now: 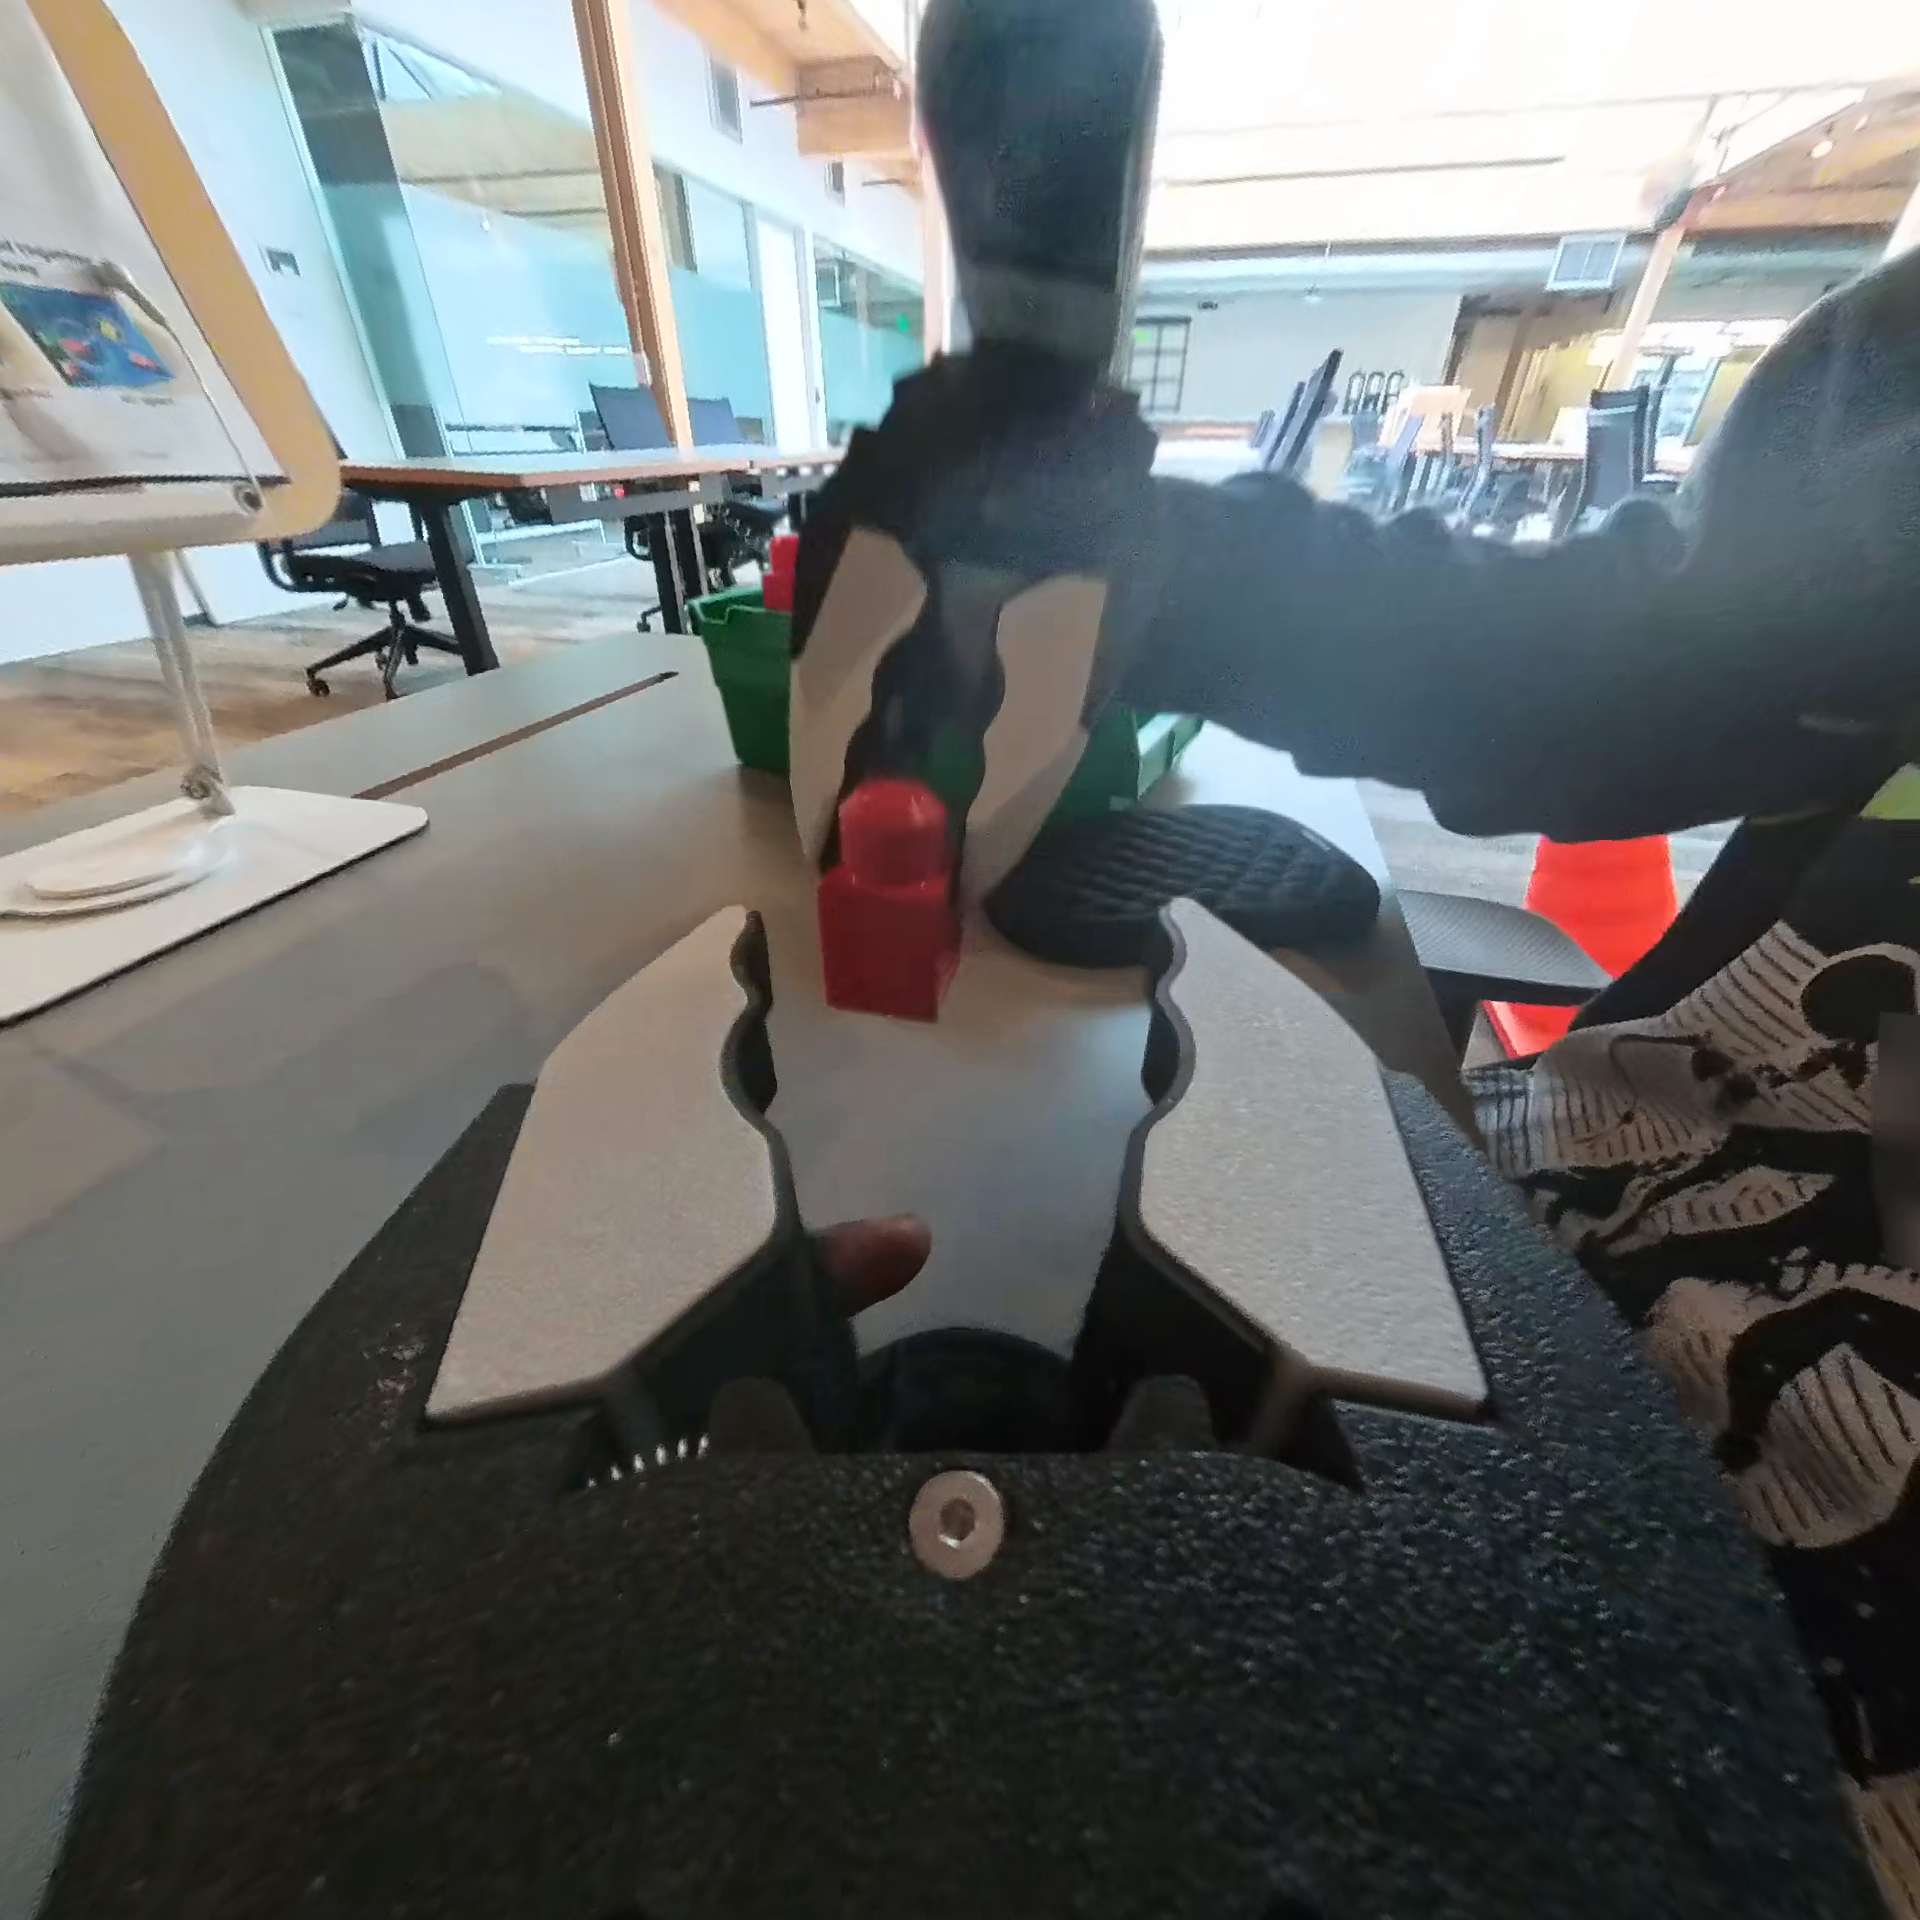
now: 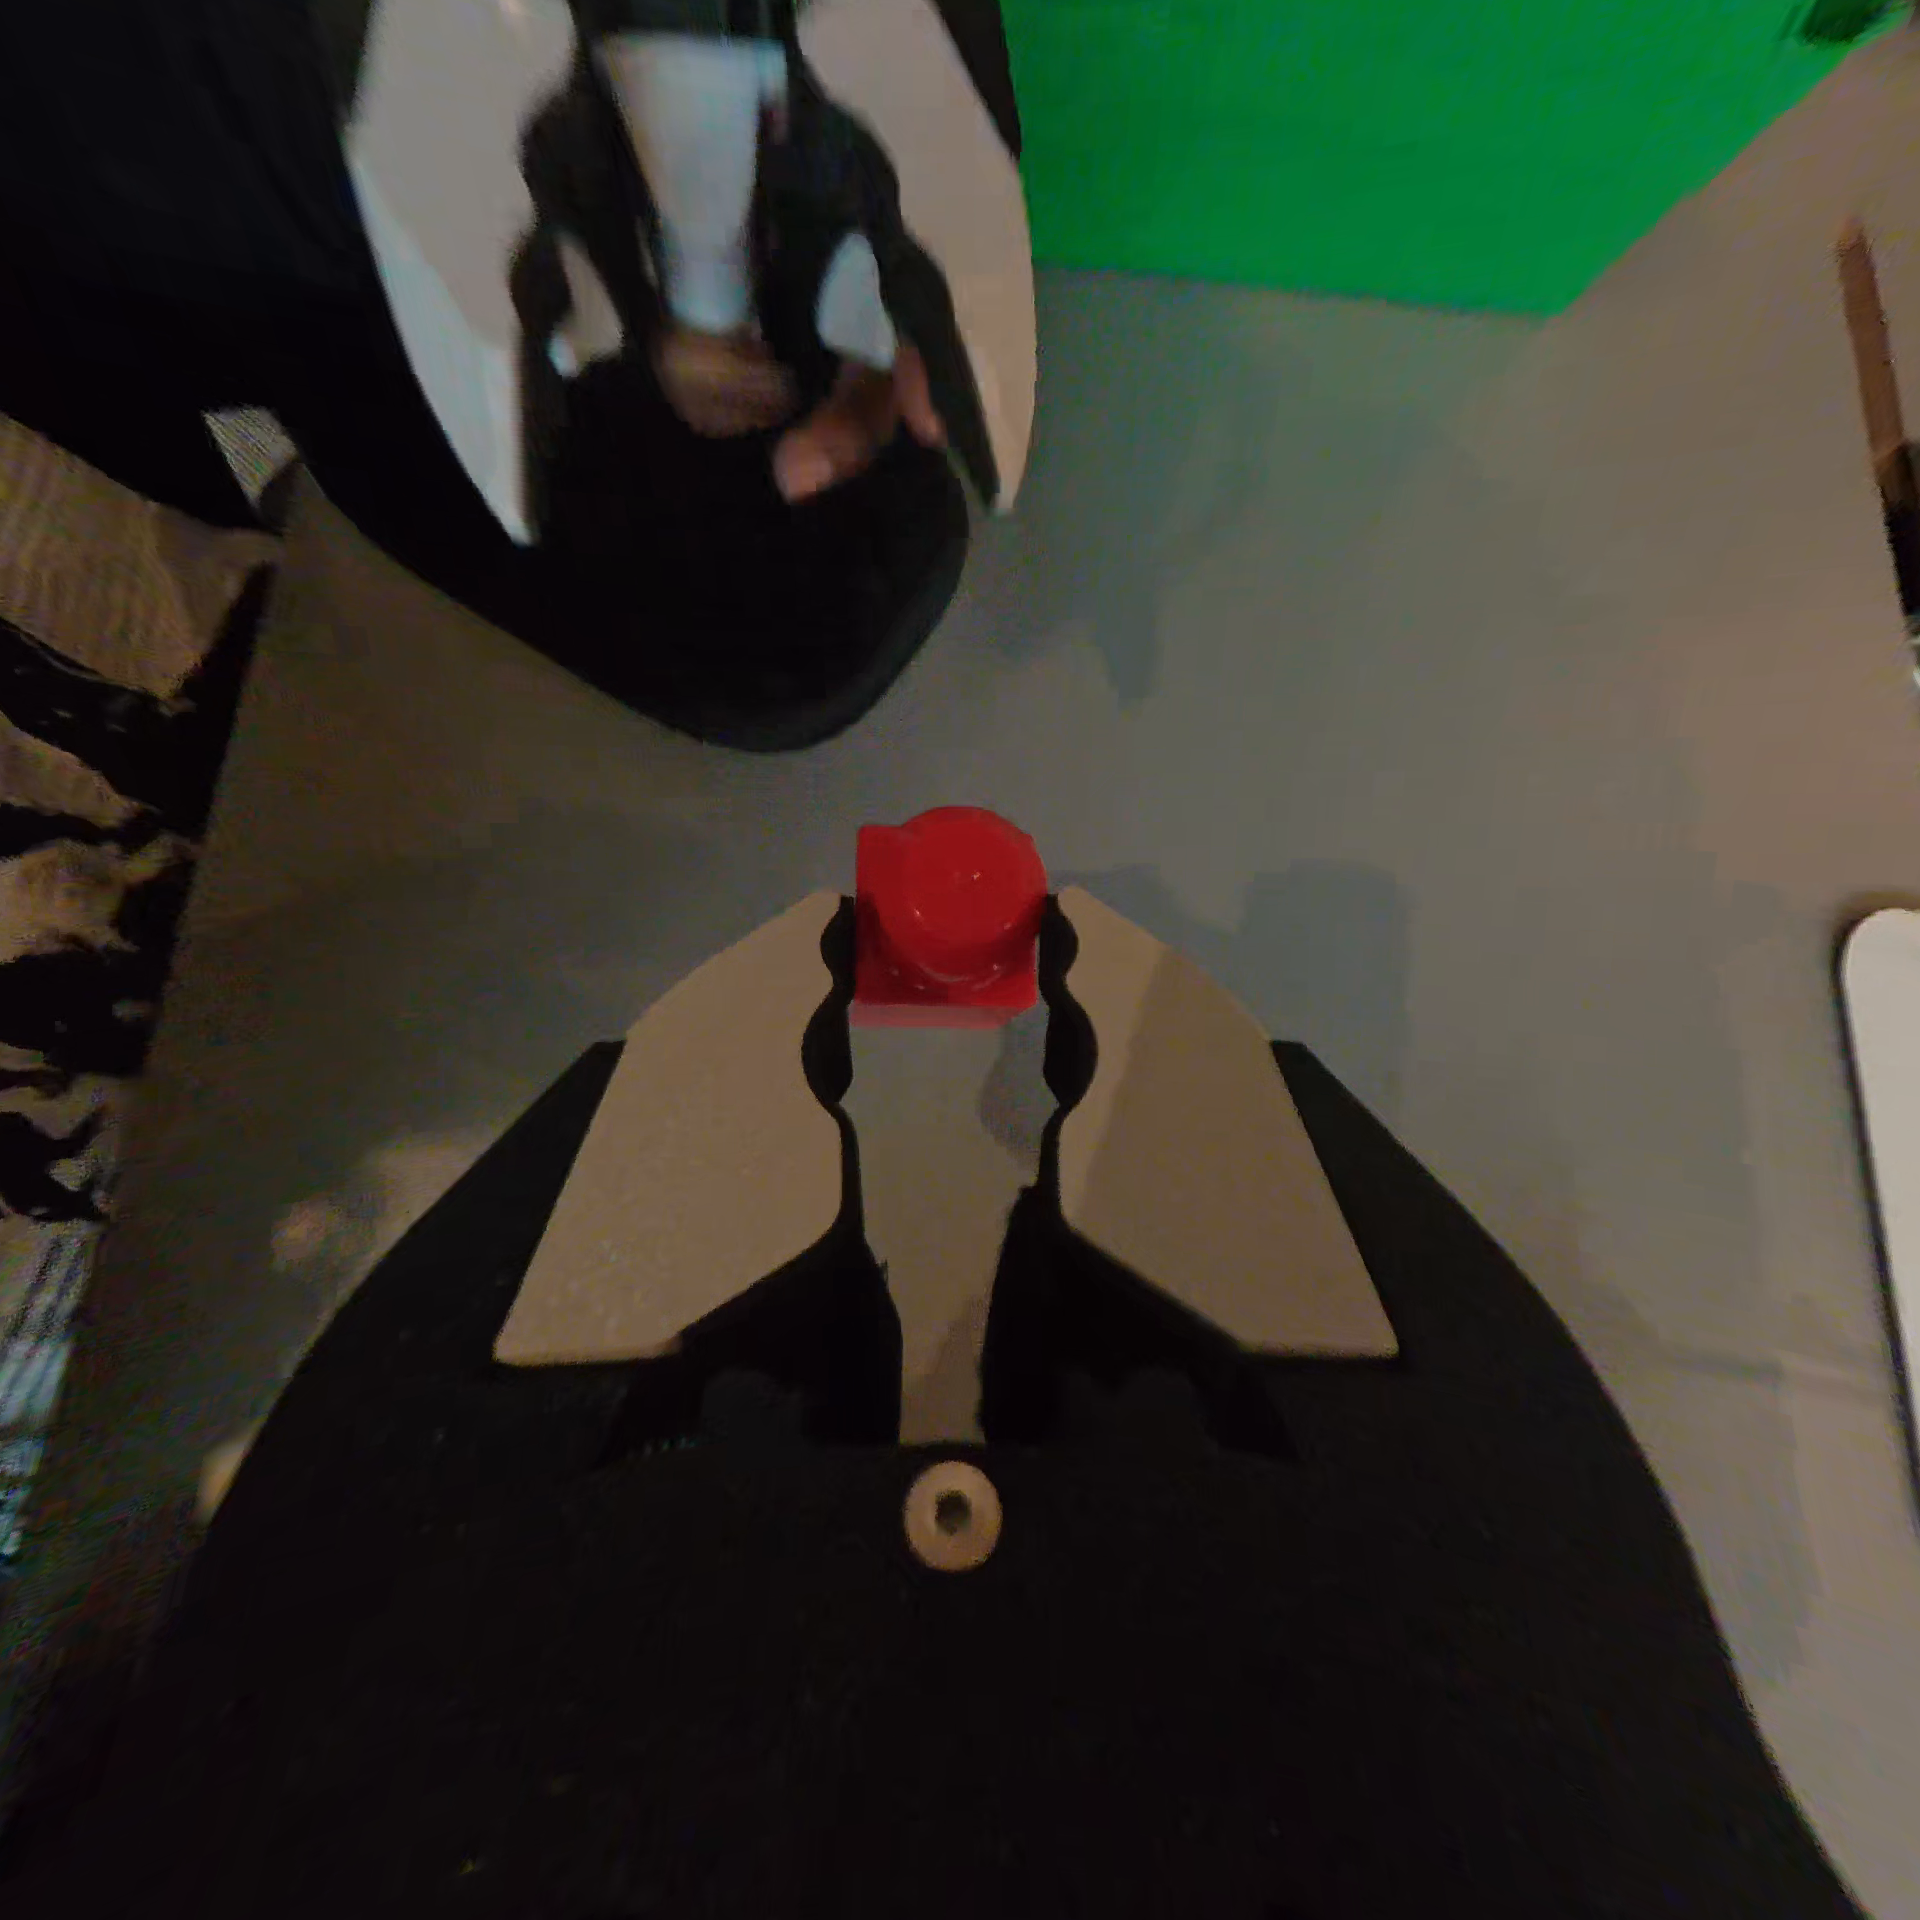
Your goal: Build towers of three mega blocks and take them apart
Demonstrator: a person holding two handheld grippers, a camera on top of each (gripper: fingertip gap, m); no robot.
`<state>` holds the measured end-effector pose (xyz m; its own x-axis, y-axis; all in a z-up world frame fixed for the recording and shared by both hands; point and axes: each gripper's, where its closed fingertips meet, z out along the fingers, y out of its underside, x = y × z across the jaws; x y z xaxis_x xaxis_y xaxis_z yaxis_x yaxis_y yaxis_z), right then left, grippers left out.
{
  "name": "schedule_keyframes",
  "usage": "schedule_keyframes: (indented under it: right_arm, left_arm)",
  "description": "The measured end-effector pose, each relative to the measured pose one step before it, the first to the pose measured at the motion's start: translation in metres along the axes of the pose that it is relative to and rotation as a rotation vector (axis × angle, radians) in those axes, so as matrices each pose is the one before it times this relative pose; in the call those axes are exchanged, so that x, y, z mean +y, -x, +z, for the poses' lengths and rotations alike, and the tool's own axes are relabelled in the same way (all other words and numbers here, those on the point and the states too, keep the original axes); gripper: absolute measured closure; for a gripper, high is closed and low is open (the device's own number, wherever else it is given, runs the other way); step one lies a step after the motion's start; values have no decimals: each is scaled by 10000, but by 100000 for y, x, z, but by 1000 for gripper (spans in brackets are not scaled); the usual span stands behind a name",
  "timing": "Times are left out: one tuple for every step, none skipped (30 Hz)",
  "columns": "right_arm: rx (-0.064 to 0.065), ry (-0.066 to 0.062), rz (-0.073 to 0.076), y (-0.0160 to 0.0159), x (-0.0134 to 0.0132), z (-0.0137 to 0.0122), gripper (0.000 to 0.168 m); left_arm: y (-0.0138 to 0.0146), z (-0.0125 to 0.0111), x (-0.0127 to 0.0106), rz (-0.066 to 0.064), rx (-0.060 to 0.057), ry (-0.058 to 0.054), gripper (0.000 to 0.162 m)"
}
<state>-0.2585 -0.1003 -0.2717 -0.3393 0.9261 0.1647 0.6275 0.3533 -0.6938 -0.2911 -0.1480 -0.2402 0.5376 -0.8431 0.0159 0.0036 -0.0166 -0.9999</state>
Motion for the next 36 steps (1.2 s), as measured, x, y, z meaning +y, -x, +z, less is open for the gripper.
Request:
schedule_keyframes:
  right_arm:
    - [-25,106,23,52,764,443,135]
    - [-12,58,22,53,636,398,135]
    - [51,50,41,-60,573,352,135]
    - [30,50,47,-44,533,282,135]
    - [6,42,52,-27,461,240,135]
    - [11,68,101,-49,442,211,135]
    - [-7,103,124,-46,415,177,135]
    - [17,114,105,-59,368,162,135]
    - [12,82,79,-40,278,127,135]
    - [-11,23,45,6,169,97,135]
    - [-23,-21,13,39,94,83,135]
    - [-6,-40,-2,18,67,69,135]
    - [-8,-38,-7,5,67,72,135]
    - [-28,-11,-12,30,84,81,135]
    - [-27,1,-26,40,101,68,135]
    - [-23,-10,-47,38,74,71,135]
    - [-9,-83,-83,30,-18,20,135]
    - [-10,-50,-55,16,20,6,135]
    - [4,-12,37,-19,44,-11,135]
    - [-14,8,32,-11,36,-34,135]
    - [-6,-2,-27,18,42,-30,135]
    - [24,-24,-39,-17,17,-20,135]
    - [-8,-22,-43,16,5,-8,134]
    - [-21,-8,-51,30,0,-25,134]
    - [9,19,-33,-43,27,-29,134]
    - [22,14,-17,-64,4,-34,131]
    - [23,-14,-13,-80,-38,-60,129]
    - [42,-20,24,-95,-60,-135,126]
    - [92,-13,77,-167,-78,-203,122]
    - [117,-31,118,-162,-117,-316,118]
    - [142,-103,136,-137,-180,-416,115]
    - [215,-190,184,-145,-257,-535,113]
    - [269,-280,250,-151,-311,-630,111]
    - [283,-372,295,-94,-371,-707,109]
    - [306,-446,325,-61,-374,-739,108]
    - [329,-489,334,-57,-331,-744,108]
  left_arm:
    - [-2,-134,-156,-29,38,-120,93]
    - [42,-47,37,-99,27,-22,93]
    - [89,0,123,-118,12,30,93]
    - [20,22,73,-77,40,29,93]
    - [-29,37,59,-41,62,33,94]
    - [-7,54,83,-37,42,52,94]
    - [18,53,100,-35,20,65,94]
    - [-18,44,88,-10,25,54,94]
    - [-24,30,60,18,6,30,94]
    - [32,6,39,25,-35,13,94]
    - [25,0,15,22,-34,2,94]
    - [16,-6,3,16,-16,-6,95]
    - [18,-7,-2,4,-14,-10,95]
    - [26,-4,12,-8,-19,-6,95]
    - [36,-5,7,-11,-12,-2,95]
    - [28,1,1,-9,-9,2,95]
    - [30,7,16,-9,-15,6,95]
    - [4,9,18,-1,0,7,95]
    - [-22,12,10,11,15,7,95]
    - [-15,8,26,10,9,12,95]
    - [18,27,24,0,-6,19,95]
    - [21,25,39,-8,-13,23,95]
    - [6,25,38,-5,0,23,95]
    - [-14,22,24,4,14,19,95]
    - [-1,24,30,4,5,17,95]
    - [19,16,20,-7,-13,16,95]
    - [34,9,21,-11,-12,10,95]
    - [7,3,6,-4,-7,-3,95]
    - [13,-6,-14,4,-10,-11,95]
    - [15,-7,-1,2,-13,-9,95]
    - [11,2,8,-7,-12,-2,95]
    - [19,8,15,-10,-7,4,95]
    - [25,6,18,-7,-10,7,95]
    - [15,16,11,-1,-14,9,95]
    - [-14,10,21,12,-7,8,95]
    - [-10,11,9,23,-5,6,95]
